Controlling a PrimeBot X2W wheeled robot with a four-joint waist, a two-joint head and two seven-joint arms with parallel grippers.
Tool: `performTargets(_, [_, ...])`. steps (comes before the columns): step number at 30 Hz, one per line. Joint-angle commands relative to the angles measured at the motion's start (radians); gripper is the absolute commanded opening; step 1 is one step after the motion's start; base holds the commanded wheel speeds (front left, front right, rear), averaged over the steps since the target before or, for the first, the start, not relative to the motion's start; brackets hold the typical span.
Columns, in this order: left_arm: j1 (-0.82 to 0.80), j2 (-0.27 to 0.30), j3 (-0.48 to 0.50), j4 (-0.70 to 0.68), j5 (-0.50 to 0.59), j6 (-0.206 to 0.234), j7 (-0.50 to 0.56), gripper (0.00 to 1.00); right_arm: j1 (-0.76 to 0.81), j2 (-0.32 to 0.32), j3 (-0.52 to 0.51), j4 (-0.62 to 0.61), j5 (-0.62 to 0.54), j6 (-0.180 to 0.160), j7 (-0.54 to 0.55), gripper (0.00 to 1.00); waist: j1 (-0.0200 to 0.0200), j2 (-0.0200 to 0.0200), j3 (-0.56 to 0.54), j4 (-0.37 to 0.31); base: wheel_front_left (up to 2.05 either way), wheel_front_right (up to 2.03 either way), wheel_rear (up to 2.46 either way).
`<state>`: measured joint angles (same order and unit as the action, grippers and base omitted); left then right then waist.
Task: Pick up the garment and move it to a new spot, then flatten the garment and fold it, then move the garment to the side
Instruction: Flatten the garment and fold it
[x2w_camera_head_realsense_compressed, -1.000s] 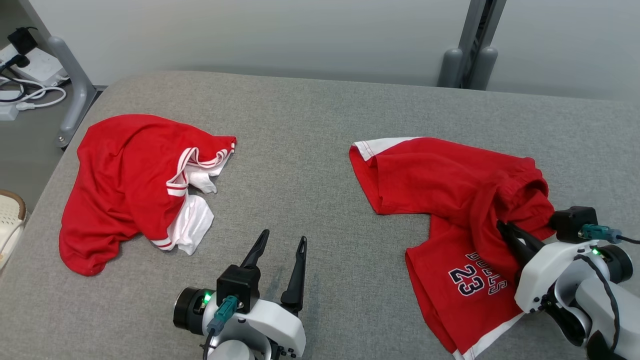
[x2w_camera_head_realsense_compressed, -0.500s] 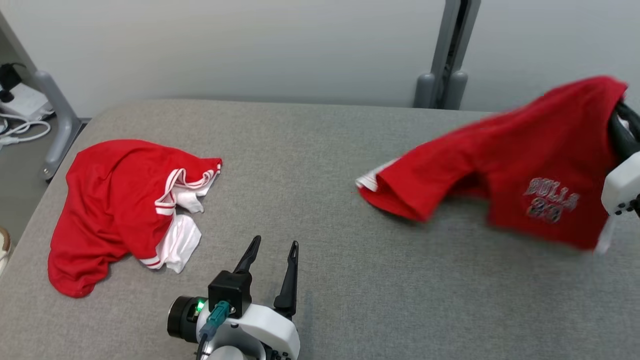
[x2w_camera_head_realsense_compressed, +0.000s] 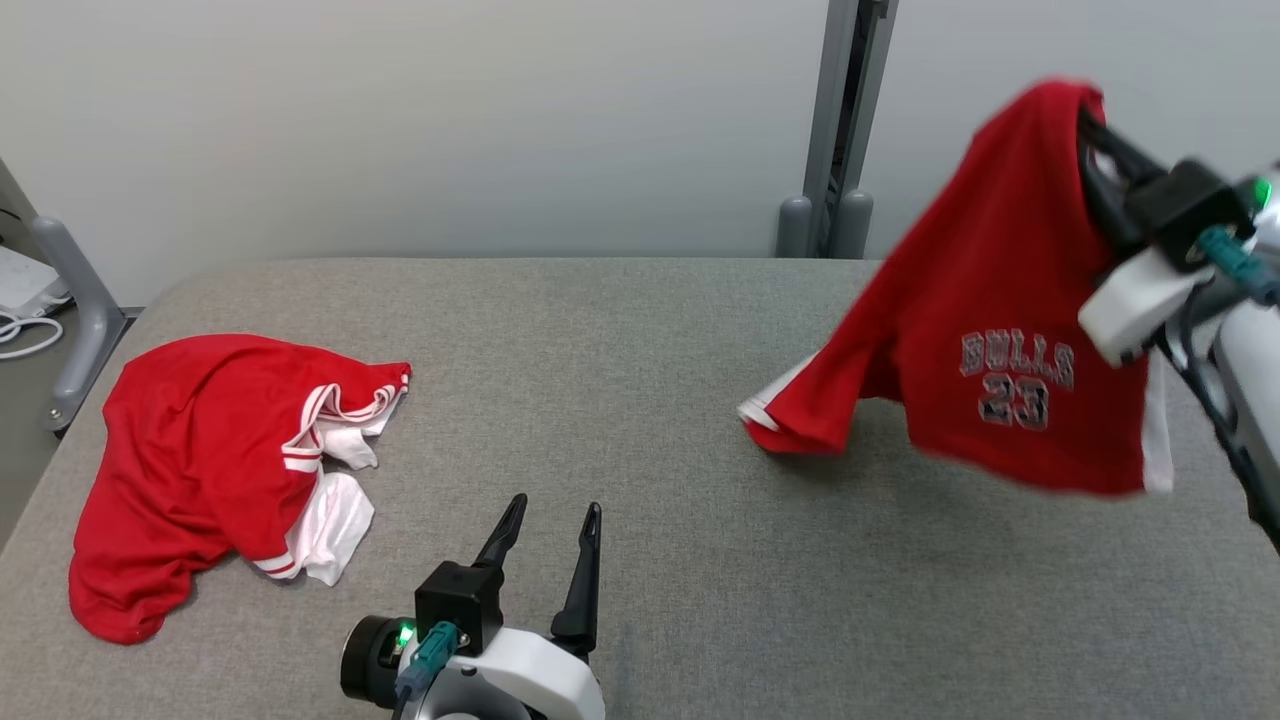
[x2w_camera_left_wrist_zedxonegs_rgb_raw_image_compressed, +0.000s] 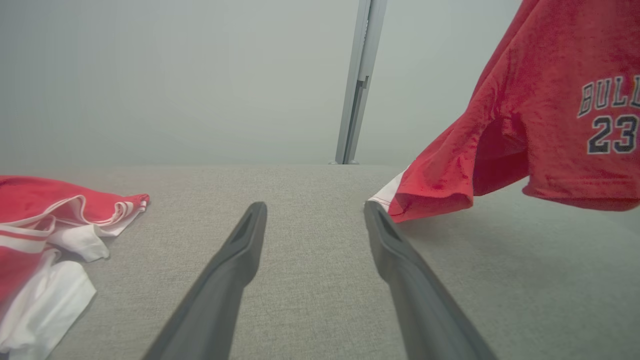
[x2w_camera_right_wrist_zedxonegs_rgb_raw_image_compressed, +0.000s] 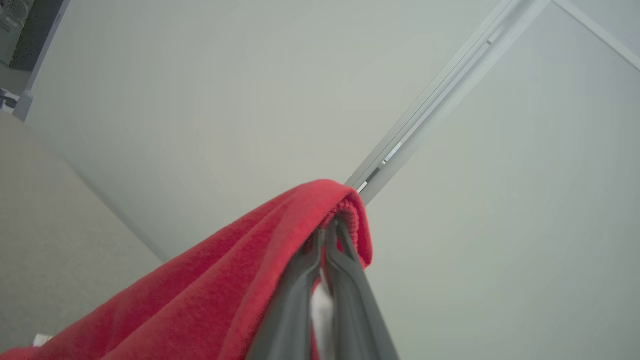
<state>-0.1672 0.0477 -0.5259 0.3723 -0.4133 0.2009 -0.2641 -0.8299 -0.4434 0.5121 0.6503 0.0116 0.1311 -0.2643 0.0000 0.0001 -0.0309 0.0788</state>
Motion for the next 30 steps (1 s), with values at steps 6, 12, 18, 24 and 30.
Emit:
performTargets(6, [0.016,0.005,0.007,-0.011,-0.005,0.010,0.000,1.00,0.076,0.050,-0.197,-0.090,-0.009,0.000,0.000,0.00,0.0000,-0.0001,-0.008,0.012,0.00,0.00,0.00])
performTargets(12, [0.015,0.005,0.003,-0.011,0.001,0.004,0.000,1.00,0.235,0.069,-0.165,0.218,0.069,-0.001,0.129,0.00,0.0000,-0.0001,-0.001,0.022,0.00,0.00,0.00])
performTargets(18, [0.009,0.005,0.006,-0.008,0.011,0.001,0.000,1.00,0.318,0.063,-0.028,0.369,0.164,-0.001,0.235,0.00,0.0000,-0.0001,0.006,0.014,0.00,0.00,0.00])
performTargets(24, [0.002,0.005,0.007,-0.008,0.010,-0.001,0.000,1.00,0.276,-0.034,0.102,0.416,0.200,-0.001,0.287,0.00,0.0000,-0.0001,0.009,-0.020,0.00,0.00,0.00])
performTargets(30, [-0.011,0.005,0.001,-0.019,0.000,0.007,0.000,1.00,0.193,-0.082,0.103,0.442,0.128,-0.001,0.186,0.00,0.0000,-0.0001,0.020,-0.043,0.00,0.00,0.00])
